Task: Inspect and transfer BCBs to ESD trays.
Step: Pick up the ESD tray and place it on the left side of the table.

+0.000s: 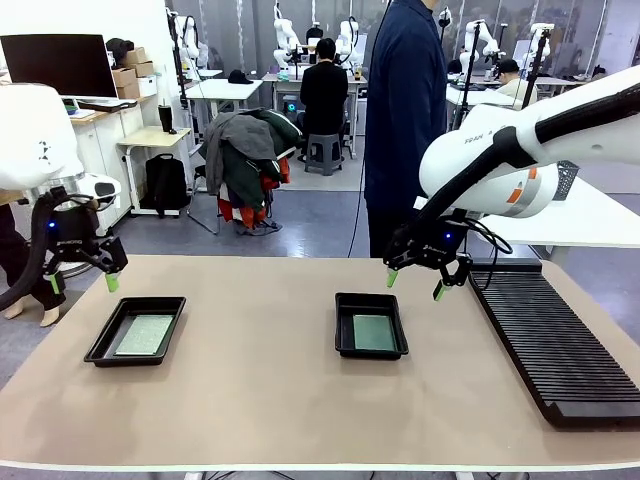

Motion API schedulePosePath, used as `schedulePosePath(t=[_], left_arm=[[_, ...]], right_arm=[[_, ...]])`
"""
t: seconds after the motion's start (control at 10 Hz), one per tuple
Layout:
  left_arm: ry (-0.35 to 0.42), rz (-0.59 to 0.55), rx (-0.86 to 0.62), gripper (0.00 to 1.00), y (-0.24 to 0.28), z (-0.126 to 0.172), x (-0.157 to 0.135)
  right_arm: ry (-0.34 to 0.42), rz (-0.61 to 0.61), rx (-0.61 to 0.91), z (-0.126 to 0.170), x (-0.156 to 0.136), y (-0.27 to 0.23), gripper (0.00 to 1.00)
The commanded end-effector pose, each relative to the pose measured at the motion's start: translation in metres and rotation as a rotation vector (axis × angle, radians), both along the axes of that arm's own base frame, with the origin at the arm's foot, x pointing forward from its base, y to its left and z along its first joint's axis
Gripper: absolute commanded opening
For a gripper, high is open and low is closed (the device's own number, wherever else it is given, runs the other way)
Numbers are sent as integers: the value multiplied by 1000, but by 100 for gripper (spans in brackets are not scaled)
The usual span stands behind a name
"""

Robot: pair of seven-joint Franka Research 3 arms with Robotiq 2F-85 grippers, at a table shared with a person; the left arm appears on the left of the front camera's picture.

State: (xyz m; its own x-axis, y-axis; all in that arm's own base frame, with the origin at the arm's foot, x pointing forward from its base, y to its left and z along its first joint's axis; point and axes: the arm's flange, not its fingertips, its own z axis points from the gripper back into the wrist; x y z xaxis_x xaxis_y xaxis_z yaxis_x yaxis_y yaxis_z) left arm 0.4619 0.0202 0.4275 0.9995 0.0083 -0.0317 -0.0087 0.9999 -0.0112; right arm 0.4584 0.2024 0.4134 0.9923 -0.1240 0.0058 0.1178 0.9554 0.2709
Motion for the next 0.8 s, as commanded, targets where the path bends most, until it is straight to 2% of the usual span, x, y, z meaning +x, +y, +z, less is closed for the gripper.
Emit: schedulePosePath(t=[0.0,0.4,0.7], left_arm=[[-55,14,-12,100,-37,16,4],[-91,-4,-28,100,-136,34,32],[-119,-46,-34,100,-227,33,47]], right_arm=[[-28,-10,92,4,-17,-33,100],[-54,42,244,2,-28,-89,100],[-85,78,316,-4,-31,-127,100]])
